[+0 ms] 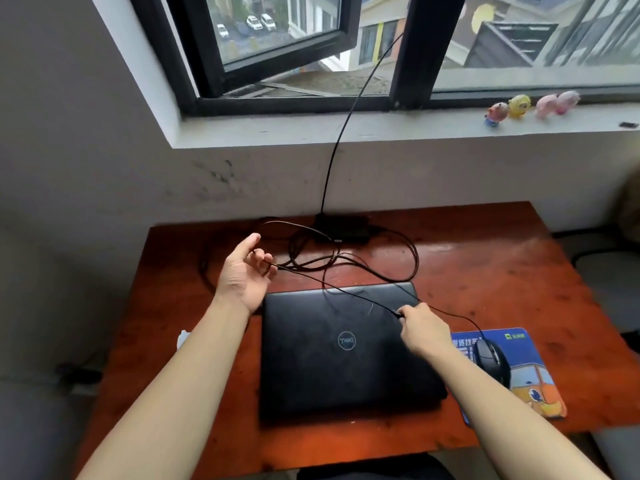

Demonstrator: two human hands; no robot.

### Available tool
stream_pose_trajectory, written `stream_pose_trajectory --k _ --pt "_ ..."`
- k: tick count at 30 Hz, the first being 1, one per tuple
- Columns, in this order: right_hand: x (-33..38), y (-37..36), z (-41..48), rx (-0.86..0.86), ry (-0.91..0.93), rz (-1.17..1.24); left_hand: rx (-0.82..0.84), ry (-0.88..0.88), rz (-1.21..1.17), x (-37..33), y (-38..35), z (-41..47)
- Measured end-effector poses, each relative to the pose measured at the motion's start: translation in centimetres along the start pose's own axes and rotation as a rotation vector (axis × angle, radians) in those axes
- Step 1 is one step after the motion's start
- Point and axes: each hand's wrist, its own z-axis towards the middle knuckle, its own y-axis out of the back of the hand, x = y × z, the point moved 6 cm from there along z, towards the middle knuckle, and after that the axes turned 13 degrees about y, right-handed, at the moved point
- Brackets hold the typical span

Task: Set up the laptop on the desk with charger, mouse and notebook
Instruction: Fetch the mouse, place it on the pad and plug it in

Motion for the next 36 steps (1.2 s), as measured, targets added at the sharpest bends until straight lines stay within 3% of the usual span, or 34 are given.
stream_pose_trajectory --k 8,12,16,19,24,29,33,36 --pt "6.0 -2.8 3.0 0.285 0.151 0.486 -0.36 -0.104 0.281 0.5 4.4 0.8" --pt "8.5 -4.9 4.7 0.333 0.279 0.495 -0.503 -0.089 0.467 2.0 7.8 1.7" --pt "8.6 -6.1 6.6 0.229 0.272 0.454 -0.653 -0.099 0.613 3.3 10.1 2.2" --pt "9.4 -5.7 7.6 0.159 0.324 0.292 -0.723 -0.144 0.735 3.8 10.1 2.0" --pt "12.1 -4.3 8.9 -0.032 0.469 0.15 -0.746 -0.229 0.9 3.6 9.8 2.5" --pt "11.2 -3.9 12.6 -0.114 0.345 0.185 -0.737 -0.32 1.105 2.7 10.4 4.8" --pt "9.1 -1.9 15.5 -0.207 0.057 0.38 -0.709 -0.434 1.298 2.5 10.5 6.0" --pt "7.3 0.1 16.8 -0.394 -0.084 0.543 -0.681 -0.477 1.378 2.6 10.6 6.4"
